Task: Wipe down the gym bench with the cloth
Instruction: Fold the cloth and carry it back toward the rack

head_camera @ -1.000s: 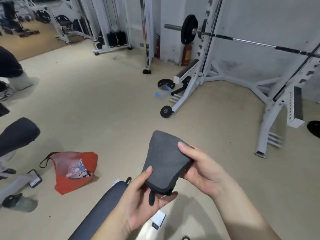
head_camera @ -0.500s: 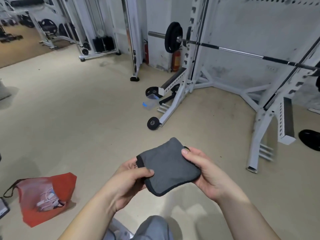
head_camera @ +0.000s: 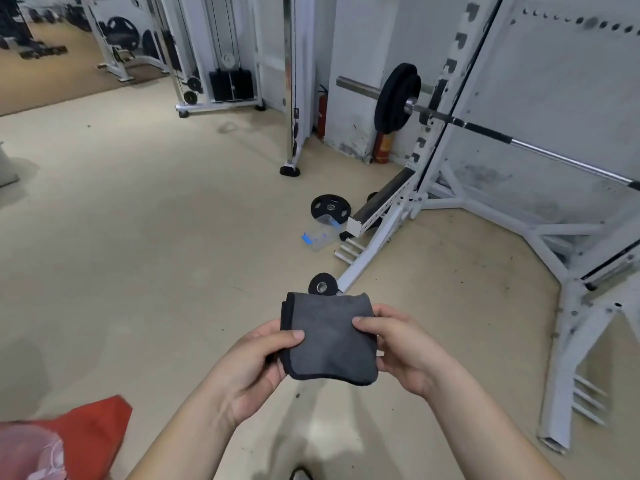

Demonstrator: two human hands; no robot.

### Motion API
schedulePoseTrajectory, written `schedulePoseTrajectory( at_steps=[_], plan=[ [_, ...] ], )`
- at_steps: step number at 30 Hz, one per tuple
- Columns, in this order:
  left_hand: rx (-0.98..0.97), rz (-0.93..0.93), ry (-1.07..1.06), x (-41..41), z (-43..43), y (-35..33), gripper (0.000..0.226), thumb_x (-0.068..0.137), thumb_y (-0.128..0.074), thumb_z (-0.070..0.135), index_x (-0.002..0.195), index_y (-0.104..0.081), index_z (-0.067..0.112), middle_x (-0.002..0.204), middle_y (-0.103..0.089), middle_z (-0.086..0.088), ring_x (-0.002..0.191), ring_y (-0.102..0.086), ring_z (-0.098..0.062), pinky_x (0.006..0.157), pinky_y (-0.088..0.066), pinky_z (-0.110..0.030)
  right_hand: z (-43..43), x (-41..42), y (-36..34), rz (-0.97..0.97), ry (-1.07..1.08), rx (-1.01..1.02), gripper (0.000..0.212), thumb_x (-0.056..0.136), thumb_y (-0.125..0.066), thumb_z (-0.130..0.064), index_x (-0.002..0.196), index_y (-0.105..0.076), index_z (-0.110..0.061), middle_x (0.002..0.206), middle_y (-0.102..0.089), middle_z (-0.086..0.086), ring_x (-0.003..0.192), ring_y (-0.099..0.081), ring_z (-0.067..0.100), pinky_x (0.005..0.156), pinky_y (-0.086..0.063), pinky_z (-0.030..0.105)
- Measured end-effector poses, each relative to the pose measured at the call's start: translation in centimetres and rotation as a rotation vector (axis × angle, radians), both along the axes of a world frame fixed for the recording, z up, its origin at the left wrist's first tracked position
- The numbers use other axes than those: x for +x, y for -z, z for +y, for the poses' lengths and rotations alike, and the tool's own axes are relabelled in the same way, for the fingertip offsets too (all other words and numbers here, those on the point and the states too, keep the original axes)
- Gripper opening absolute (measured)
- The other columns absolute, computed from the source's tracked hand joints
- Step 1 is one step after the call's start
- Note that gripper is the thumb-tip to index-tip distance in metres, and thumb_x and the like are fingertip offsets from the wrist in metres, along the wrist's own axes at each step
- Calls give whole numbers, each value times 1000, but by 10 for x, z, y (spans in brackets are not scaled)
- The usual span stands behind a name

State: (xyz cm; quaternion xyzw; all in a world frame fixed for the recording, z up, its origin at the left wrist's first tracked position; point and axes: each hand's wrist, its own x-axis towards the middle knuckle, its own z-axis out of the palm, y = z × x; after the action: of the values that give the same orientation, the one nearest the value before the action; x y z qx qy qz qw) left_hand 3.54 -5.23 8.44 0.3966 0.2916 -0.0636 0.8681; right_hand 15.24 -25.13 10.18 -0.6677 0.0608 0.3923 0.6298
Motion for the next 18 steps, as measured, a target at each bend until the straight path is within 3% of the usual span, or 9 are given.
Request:
schedulePoseTrajectory(
  at_steps=[4, 11, 18],
  plan=[
    [124, 76, -16, 70, 54, -6, 31, 89, -64, -5, 119, -70, 0, 117, -74, -24, 98, -73, -32, 87, -61, -44, 59, 69, 3, 34, 43, -4, 16, 90, -70, -9, 106, -73, -6, 94, -79, 7, 82, -72, 22, 77, -62, 43],
    [222, 148, -66, 200, 153, -7, 27, 88, -67, -1, 113, -73, 5, 107, -78, -17, 94, -72, -30, 97, -55, -51, 172, 194, 22, 47, 98, -23, 17, 89, -70, -8, 106, -74, -6, 84, -79, 4, 78, -70, 23, 77, -59, 43],
    [270, 201, -124, 332, 269, 3, 23, 90, -67, -1, 111, -73, 7, 105, -79, -13, 91, -74, -26, 94, -59, -47, 301, 339, 42, 96, 16, -6, 21, 91, -67, -11, 109, -76, -13, 102, -80, 7, 86, -70, 23, 71, -55, 36]
  ],
)
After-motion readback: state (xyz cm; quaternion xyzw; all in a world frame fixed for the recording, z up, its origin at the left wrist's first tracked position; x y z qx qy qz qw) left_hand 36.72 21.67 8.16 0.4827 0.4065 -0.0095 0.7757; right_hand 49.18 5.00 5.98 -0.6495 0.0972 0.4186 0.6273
